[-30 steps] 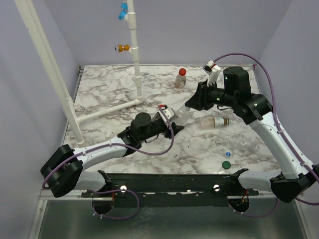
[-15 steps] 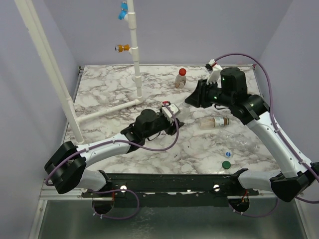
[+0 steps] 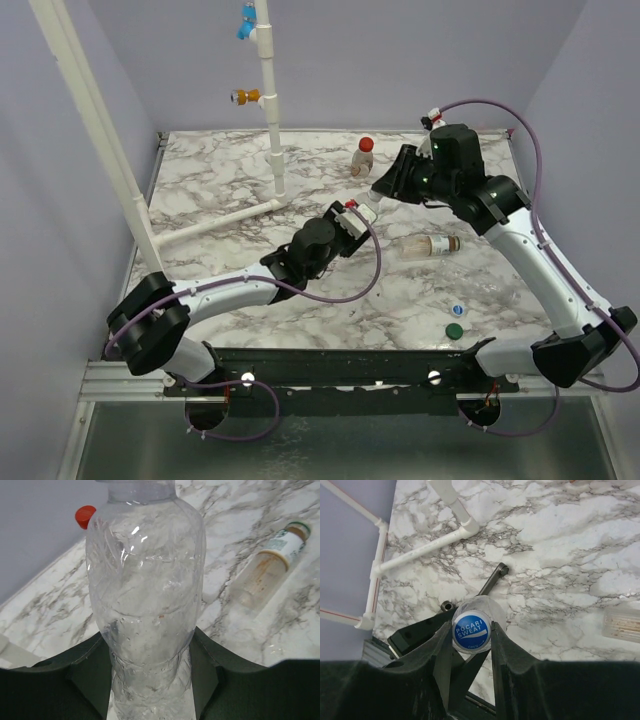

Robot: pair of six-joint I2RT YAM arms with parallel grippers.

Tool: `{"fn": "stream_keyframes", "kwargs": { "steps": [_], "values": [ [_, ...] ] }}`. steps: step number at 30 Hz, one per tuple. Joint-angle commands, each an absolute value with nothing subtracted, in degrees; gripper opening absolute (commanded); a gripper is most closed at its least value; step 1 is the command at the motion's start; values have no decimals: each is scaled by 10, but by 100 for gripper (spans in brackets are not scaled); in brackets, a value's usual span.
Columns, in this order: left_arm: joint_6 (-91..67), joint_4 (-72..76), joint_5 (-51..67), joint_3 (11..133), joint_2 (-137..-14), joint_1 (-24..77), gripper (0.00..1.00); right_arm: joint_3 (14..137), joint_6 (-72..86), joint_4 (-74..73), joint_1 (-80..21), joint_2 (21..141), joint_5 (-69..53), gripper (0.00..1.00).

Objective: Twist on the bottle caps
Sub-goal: Screw the bottle cap onto the plastic bottle.

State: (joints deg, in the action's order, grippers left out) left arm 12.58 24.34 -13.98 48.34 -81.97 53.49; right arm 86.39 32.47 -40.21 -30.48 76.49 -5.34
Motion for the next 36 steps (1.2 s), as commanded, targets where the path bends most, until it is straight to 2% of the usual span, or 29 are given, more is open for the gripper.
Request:
{"fn": "stream_keyframes", "kwargs": {
  "steps": [1, 13, 22, 26, 28, 32, 36],
  "values": [
    [196, 379, -284, 540, -837, 555, 0, 865, 396, -528, -316, 796, -35, 13],
    [357, 514, -440, 586, -932, 599, 0, 858, 521, -519, -316, 826, -7, 10],
    [383, 537, -460, 592, -966, 610, 0, 873, 559, -506, -316, 826, 26, 11],
    [367, 525, -446, 576, -958, 610, 0, 876, 561, -506, -316, 824, 29, 21],
    [344, 494, -435, 571, -950, 610, 0, 876, 560, -505, -316, 820, 29, 30],
    [285, 433, -407, 557, -933, 610, 0, 890, 554, -511, -316, 811, 38, 58],
    [237, 375, -374, 543, -918, 610, 0, 907, 546, -513, -316, 796, 50, 77]
  ]
}}
